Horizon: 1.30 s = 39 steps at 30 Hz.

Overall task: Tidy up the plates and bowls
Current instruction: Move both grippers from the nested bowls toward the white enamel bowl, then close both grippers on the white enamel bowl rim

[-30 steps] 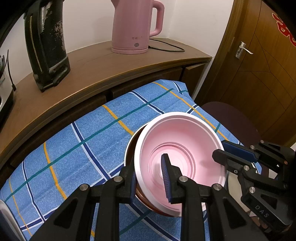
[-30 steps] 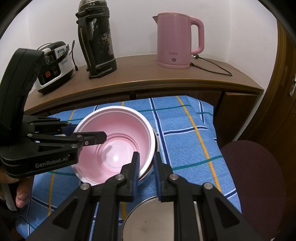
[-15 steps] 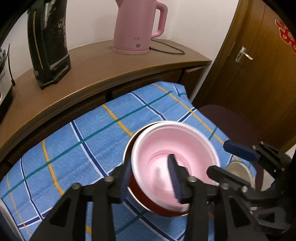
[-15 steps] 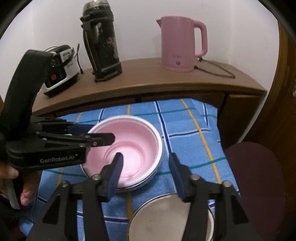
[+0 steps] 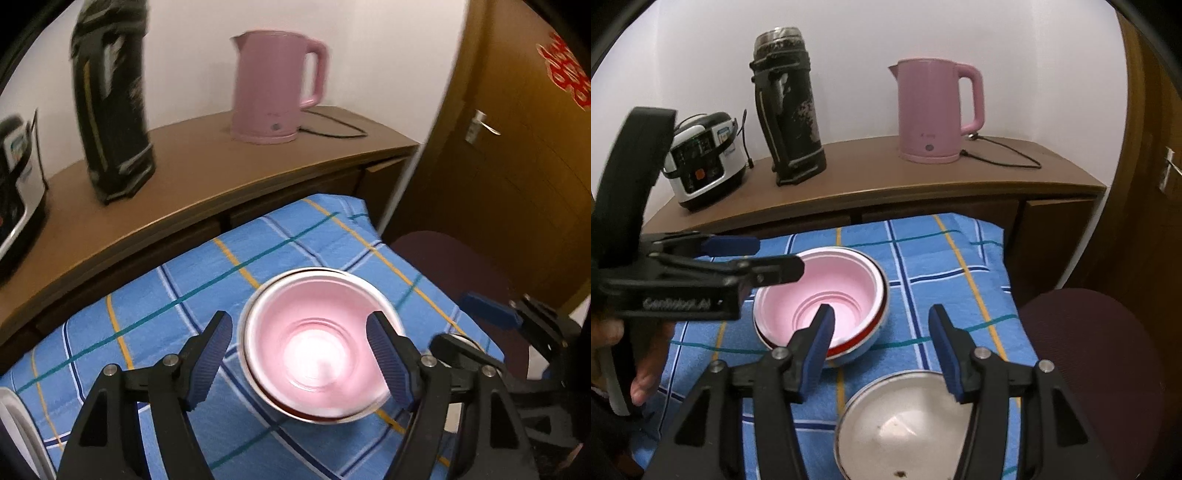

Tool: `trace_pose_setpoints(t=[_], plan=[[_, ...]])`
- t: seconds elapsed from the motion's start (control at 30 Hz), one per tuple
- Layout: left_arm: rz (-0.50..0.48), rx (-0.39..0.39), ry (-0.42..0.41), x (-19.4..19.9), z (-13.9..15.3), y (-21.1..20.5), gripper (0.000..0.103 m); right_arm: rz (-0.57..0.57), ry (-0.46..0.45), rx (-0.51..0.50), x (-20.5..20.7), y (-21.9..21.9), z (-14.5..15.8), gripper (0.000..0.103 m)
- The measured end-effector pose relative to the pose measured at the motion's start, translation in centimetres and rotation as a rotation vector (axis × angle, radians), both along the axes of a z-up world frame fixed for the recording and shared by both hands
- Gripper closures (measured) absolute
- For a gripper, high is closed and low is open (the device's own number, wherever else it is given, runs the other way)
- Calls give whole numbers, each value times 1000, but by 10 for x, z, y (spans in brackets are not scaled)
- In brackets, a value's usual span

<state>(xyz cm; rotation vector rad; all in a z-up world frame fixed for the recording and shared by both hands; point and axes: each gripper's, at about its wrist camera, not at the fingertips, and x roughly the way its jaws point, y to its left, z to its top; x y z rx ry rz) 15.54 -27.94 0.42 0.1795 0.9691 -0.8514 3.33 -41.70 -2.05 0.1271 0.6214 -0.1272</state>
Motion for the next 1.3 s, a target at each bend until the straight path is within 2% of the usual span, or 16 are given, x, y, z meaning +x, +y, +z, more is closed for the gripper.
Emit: trace_pose_setpoints(t=[0.13,0.3,0.47,0.6,0.67,0.7,0.73,0.8,1.03,1.13,1.3], plan=[[-58,6,-25,-21,10,-11,26,-26,2,-8,-14,-8,0,49],[-111,14,-5,-44,11,-20,26,-64,17,-16,-35,-19,-6,49],[-169,13,-21,-69,17,-26,26,-99,43,-24,-56,-30,-13,49],[-239,12,5,-88,13,-33,26,-120,66,-10,-70,-40,-22,54],[-269,20,12,-97,10,-36,44,-122,75,0,-75,-43,-26,63],[-284,29,21,-101,8,-38,62,-121,82,8,-77,-44,-29,66],[-299,35,41,-105,4,-40,66,-120,87,13,-79,-43,-31,67],[-308,36,71,-108,-2,-41,66,-111,96,26,-82,-43,-35,68],[-264,50,83,-102,-13,-42,66,-110,102,56,-85,-43,-45,71],[-274,51,129,-102,-23,-44,66,-99,112,68,-81,-42,-49,73],[-286,53,150,-106,-33,-49,66,-88,121,84,-78,-39,-57,86]])
